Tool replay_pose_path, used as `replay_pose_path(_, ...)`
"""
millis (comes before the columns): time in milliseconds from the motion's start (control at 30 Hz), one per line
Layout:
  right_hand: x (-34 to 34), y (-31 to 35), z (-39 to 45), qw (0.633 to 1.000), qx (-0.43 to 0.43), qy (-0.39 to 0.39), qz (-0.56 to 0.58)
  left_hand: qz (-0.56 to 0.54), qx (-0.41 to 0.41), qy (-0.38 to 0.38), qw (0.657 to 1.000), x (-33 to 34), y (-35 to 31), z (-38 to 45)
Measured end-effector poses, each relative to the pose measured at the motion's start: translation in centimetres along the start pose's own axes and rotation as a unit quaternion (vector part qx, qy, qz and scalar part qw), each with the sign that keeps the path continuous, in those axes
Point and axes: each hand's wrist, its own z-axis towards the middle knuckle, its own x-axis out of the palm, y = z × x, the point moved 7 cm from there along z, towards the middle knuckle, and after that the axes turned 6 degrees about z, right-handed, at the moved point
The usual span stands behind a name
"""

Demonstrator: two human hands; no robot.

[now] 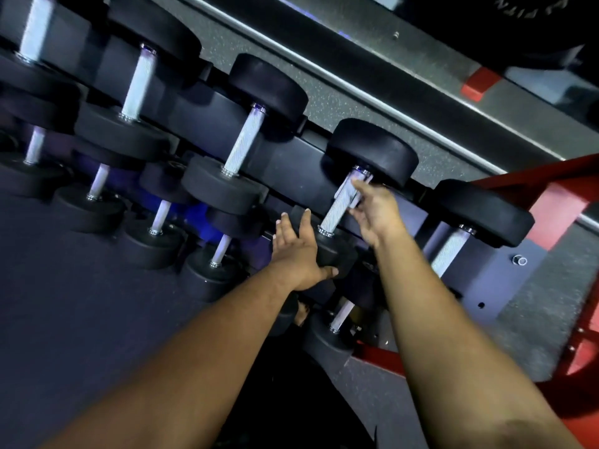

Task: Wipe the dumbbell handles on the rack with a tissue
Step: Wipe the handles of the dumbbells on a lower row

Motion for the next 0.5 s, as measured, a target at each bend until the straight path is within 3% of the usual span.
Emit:
replay_pose_path(200,0.5,-3.3,-0.6,0.989,0.090,0.100,-0.055,-0.006,0.005,0.000,1.000,-0.2,-0.1,0.0)
replay_pose_path(333,0.2,-1.7,0.0,0.997,0.002,0.066,0.043,-0.008,0.010,0.006,1.000,-0.1,-0.1,0.1)
replay_pose_path(500,-0.7,-3.5,-2.8,0.988,-0.074,0.039,-0.127,-0.013,0.011,0.000,1.000,-0.1,-0.1,-0.1)
